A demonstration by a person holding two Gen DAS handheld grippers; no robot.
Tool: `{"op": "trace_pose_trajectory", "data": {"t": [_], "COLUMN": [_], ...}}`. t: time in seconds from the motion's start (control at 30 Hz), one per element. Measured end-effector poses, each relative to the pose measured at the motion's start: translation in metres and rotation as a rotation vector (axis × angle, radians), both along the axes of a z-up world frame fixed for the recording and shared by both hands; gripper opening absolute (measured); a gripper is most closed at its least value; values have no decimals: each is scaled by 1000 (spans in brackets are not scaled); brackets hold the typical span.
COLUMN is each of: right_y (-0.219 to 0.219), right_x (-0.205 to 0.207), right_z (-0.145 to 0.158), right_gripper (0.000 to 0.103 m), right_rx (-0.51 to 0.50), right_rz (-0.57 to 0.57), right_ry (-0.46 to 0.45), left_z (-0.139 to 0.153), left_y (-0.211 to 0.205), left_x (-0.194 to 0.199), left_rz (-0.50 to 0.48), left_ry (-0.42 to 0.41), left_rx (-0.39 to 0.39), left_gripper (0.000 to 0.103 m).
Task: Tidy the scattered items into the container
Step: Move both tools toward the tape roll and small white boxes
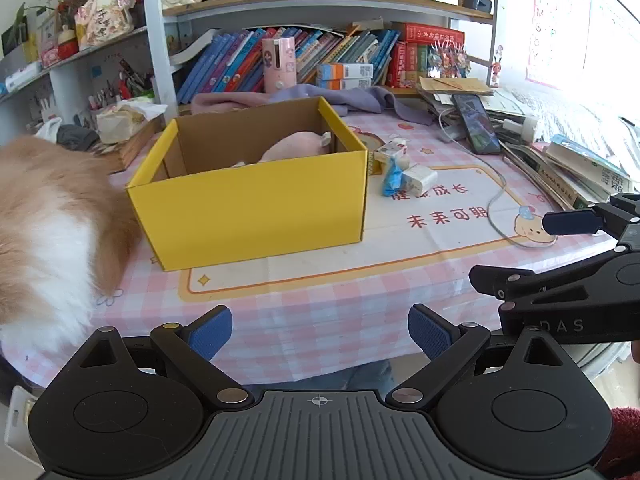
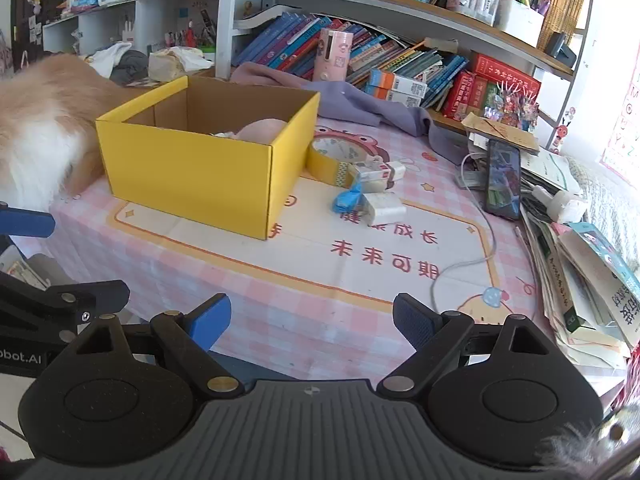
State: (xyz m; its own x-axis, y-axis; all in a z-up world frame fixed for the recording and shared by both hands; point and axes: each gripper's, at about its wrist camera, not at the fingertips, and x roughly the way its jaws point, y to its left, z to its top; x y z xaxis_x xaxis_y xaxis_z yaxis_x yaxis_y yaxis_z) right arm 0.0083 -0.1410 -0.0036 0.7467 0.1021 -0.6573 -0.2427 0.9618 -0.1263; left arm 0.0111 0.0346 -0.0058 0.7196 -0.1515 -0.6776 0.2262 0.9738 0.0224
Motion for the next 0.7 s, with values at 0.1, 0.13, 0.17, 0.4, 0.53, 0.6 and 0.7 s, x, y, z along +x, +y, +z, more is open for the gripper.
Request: {"op": "trace_pose_trajectory", "data": {"t": [0.1, 0.13, 0.17, 0.4, 0.53, 0.6, 0.7], "right_y": [-7, -9, -11, -29, -39, -45, -53], "right_x": [1, 1, 1, 2, 2, 2, 4], "right_z": [0, 0, 0, -1, -3, -4, -5], "right_gripper": [89, 89, 89, 89, 89, 89, 89], "right_rx": [2, 2, 1, -5, -3, -2, 0], "right_rz": [-21, -26, -31, -78, -105, -118, -138], "right_ry": [2, 4, 5, 15, 22, 26, 29], "left_z": [0, 0, 0, -4, -5, -6, -8], "left_y": [-7, -9, -11, -31, -41, -47, -56], "left_x": [2, 3, 4, 13, 17, 20, 24], "left_rz": [-19, -26, -32, -86, -114, -128, -153], "left_ry": [1, 1, 1, 15, 21, 25, 29], "left_rx": [0, -1, -1, -5, -6, -7, -9], "left_gripper": [97, 97, 97, 97, 97, 97, 97]}}
